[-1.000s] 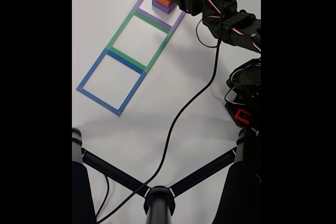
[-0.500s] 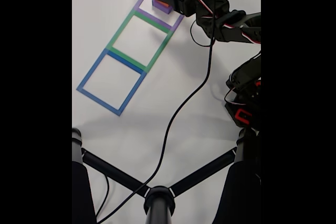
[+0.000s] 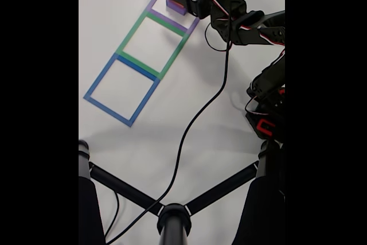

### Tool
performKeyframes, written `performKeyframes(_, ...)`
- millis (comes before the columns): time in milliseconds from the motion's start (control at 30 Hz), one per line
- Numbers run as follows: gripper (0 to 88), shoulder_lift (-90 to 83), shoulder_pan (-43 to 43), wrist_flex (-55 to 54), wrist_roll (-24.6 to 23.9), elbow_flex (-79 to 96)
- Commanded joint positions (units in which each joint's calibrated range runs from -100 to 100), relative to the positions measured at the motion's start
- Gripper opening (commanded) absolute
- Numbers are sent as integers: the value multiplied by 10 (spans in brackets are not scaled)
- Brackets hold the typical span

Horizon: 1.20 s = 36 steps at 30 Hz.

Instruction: Tower of hanoi

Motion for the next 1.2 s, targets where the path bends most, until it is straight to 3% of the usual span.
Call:
performKeyframes(0,232,-3,-11,-15,0,-23)
performKeyframes(800,50,6,-18,-17,0,-24)
performKeyframes(1167,33,-30,-19,22,0,-32)
